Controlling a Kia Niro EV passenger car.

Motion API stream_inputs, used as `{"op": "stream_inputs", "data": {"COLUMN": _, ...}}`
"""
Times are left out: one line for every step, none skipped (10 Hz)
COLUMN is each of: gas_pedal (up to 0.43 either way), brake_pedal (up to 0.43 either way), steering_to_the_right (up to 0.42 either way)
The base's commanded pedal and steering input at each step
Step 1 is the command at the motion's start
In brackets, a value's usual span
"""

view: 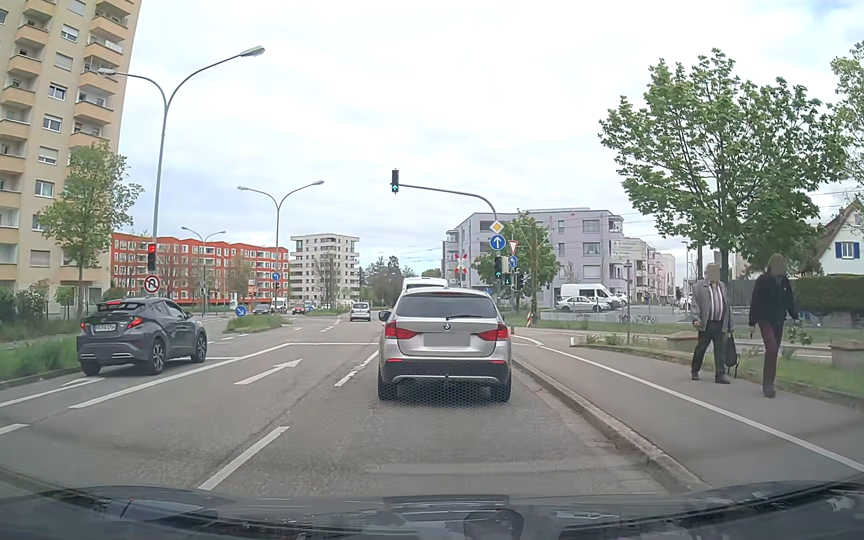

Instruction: Follow the waypoints while adhering to traffic rules and regulations

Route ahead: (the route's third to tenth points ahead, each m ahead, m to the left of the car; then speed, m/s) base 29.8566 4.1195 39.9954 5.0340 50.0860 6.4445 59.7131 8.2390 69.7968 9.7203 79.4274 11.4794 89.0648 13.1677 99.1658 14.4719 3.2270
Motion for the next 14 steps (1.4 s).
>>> {"op": "stream_inputs", "data": {"gas_pedal": 0.177, "brake_pedal": 0.0, "steering_to_the_right": -0.01}}
{"op": "stream_inputs", "data": {"gas_pedal": 0.177, "brake_pedal": 0.0, "steering_to_the_right": -0.008}}
{"op": "stream_inputs", "data": {"gas_pedal": 0.177, "brake_pedal": 0.0, "steering_to_the_right": -0.008}}
{"op": "stream_inputs", "data": {"gas_pedal": 0.177, "brake_pedal": 0.0, "steering_to_the_right": -0.008}}
{"op": "stream_inputs", "data": {"gas_pedal": 0.169, "brake_pedal": 0.0, "steering_to_the_right": -0.008}}
{"op": "stream_inputs", "data": {"gas_pedal": 0.157, "brake_pedal": 0.0, "steering_to_the_right": -0.008}}
{"op": "stream_inputs", "data": {"gas_pedal": 0.157, "brake_pedal": 0.0, "steering_to_the_right": -0.008}}
{"op": "stream_inputs", "data": {"gas_pedal": 0.157, "brake_pedal": 0.0, "steering_to_the_right": -0.008}}
{"op": "stream_inputs", "data": {"gas_pedal": 0.157, "brake_pedal": 0.0, "steering_to_the_right": -0.008}}
{"op": "stream_inputs", "data": {"gas_pedal": 0.157, "brake_pedal": 0.0, "steering_to_the_right": -0.007}}
{"op": "stream_inputs", "data": {"gas_pedal": 0.157, "brake_pedal": 0.0, "steering_to_the_right": -0.008}}
{"op": "stream_inputs", "data": {"gas_pedal": 0.157, "brake_pedal": 0.0, "steering_to_the_right": -0.007}}
{"op": "stream_inputs", "data": {"gas_pedal": 0.157, "brake_pedal": 0.0, "steering_to_the_right": -0.008}}
{"op": "stream_inputs", "data": {"gas_pedal": 0.157, "brake_pedal": 0.0, "steering_to_the_right": -0.008}}
